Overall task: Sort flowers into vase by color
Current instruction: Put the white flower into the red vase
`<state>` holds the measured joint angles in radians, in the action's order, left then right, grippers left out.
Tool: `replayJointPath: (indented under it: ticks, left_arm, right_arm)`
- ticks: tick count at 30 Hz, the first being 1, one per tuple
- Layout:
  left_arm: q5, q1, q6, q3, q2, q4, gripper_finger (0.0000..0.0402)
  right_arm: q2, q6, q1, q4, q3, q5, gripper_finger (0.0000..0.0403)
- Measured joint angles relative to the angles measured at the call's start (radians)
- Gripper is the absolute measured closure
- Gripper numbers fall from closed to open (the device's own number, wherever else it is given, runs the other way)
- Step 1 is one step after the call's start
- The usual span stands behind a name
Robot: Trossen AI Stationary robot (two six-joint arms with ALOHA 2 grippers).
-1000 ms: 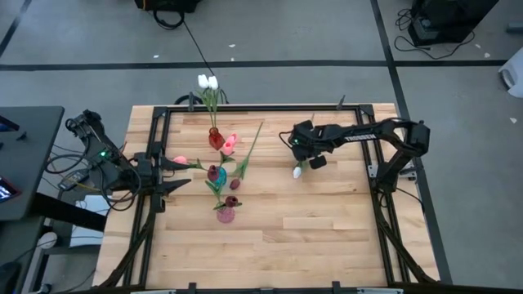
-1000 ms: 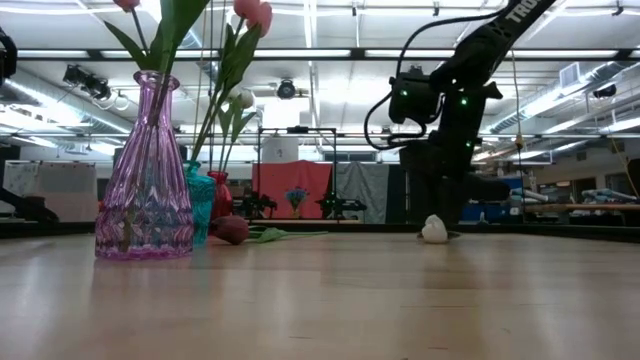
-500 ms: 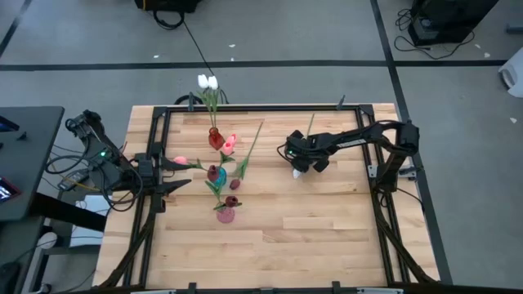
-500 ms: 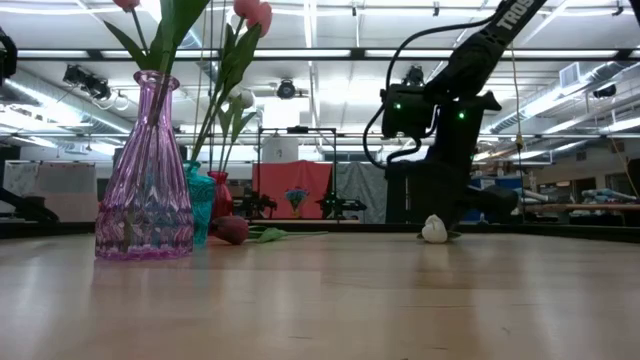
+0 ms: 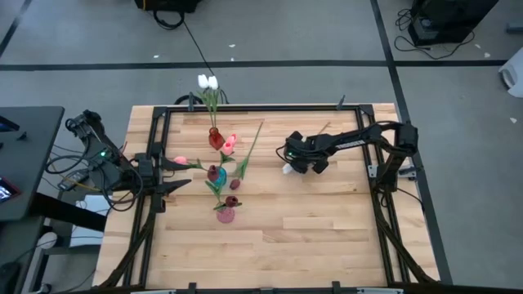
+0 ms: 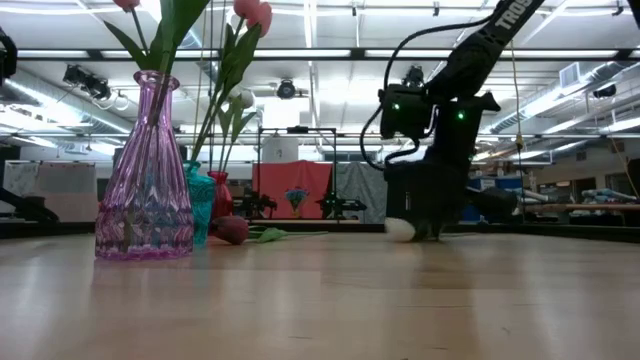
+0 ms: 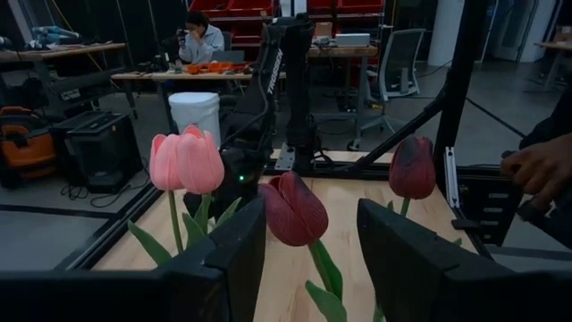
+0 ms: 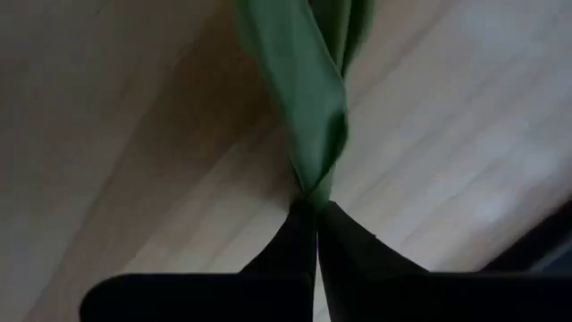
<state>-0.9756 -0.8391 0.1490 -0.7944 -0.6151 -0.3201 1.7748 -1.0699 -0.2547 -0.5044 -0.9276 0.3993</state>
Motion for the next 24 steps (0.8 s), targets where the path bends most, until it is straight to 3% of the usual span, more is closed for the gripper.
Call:
replayJointPath:
  ticks: [5, 13, 20, 24]
  left_arm:
    - [0.0, 0.0, 0.01, 0.0, 0.0, 0.001, 0.0218]
    - [0.0, 0.0, 0.01, 0.0, 0.002, 0.013, 0.0218]
    - [0.0, 0.0, -0.02, 0.0, 0.035, 0.006, 0.0218]
    - [-0.001, 0.0, -0.081, -0.004, 0.064, 0.016, 0.0218]
  right_arm:
    - [-0.072, 0.086, 0.026, -0.004, -0.077, -0.036, 0.0397]
    - [-0.219, 0.265, 0.039, 0.028, -0.187, -0.333, 0.0397]
    - [-0.286, 0.497, 0.021, 0.373, -0.193, -0.626, 0.0397]
    - [-0.252, 0.589, 0.007, 0.598, -0.193, -0.689, 0.0396]
